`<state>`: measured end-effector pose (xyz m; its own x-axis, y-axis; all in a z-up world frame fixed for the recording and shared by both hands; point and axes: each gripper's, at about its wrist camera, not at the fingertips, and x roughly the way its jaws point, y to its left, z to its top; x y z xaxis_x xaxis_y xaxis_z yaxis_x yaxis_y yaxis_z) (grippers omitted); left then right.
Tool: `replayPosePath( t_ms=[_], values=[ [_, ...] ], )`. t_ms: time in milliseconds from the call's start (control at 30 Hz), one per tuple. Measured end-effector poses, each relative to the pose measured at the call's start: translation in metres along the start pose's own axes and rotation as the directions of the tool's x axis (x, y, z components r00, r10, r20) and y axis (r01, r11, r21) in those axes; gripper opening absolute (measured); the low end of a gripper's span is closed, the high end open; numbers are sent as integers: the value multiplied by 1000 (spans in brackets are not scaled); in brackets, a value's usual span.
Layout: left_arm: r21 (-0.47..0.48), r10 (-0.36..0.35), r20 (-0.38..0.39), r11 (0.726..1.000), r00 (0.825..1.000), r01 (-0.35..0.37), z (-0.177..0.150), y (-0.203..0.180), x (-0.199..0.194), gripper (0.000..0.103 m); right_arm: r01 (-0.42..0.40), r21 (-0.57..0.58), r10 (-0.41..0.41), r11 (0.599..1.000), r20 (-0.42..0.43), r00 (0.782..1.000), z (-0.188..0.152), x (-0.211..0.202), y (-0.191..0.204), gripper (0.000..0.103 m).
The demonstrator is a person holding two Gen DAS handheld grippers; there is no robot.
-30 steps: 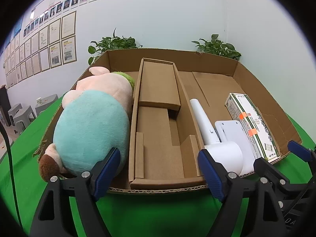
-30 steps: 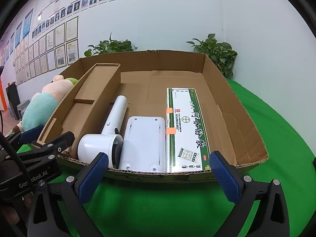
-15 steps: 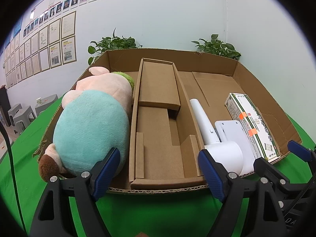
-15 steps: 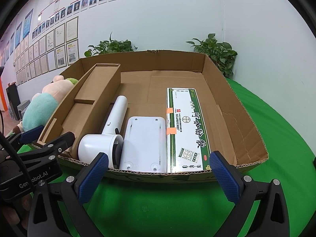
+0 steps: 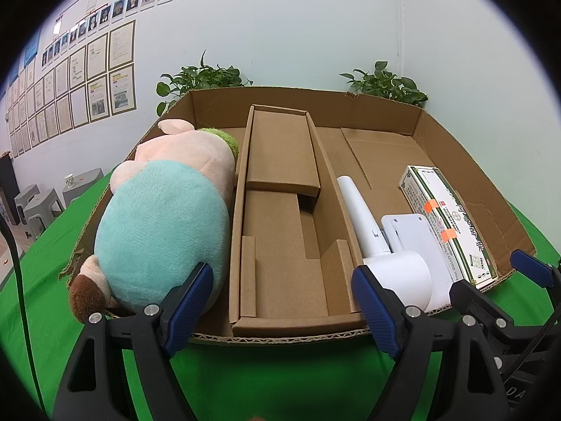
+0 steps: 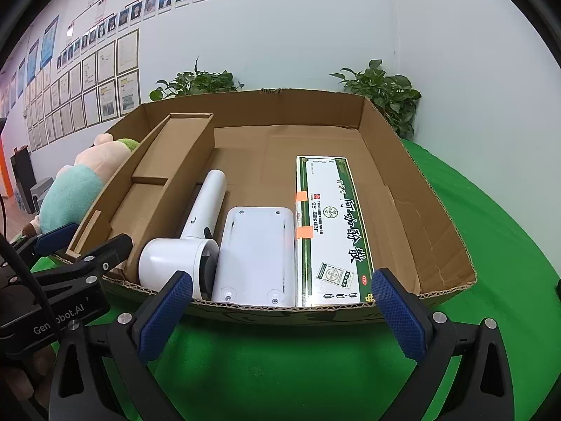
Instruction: Organize objects
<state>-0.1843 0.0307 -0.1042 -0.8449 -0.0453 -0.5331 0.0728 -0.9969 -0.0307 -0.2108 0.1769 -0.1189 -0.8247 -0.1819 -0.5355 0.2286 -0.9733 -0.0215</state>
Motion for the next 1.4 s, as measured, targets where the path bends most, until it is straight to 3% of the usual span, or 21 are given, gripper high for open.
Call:
replayPosePath(
  t_ms=[1400],
  values=[
    [1,1,0,1000,1000,-1,0,0,0,82,0,2,0,1000,0,1000,1,1,3,103]
  ],
)
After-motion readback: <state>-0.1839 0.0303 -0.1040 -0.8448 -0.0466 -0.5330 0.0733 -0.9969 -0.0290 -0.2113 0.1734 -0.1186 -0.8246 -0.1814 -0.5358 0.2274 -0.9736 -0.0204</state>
